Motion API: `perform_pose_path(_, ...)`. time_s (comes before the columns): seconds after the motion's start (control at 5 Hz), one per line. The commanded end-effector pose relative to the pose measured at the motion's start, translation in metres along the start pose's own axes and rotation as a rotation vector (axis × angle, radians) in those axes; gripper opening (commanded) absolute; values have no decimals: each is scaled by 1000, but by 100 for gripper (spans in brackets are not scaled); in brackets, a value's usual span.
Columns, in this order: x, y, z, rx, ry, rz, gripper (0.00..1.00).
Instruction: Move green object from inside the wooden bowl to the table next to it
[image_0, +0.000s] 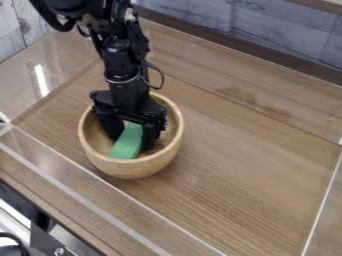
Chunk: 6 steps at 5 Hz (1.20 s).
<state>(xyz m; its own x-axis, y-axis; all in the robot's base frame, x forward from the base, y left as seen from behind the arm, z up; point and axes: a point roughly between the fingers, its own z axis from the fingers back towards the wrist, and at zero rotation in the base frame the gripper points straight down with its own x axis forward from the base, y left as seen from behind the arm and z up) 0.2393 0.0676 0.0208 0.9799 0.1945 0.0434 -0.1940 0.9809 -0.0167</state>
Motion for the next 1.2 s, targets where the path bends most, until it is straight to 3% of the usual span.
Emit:
perform_pose_path(0.0, -3, 3, 0, 3, -6, 44, 100)
perform_pose_path(0.2, -7, -2, -1, 0, -8, 74, 100)
perform_pose_path(0.4, 1, 2, 0, -1, -9, 66, 0)
perform_pose_path(1.0, 11, -16, 41, -22, -53, 42, 0)
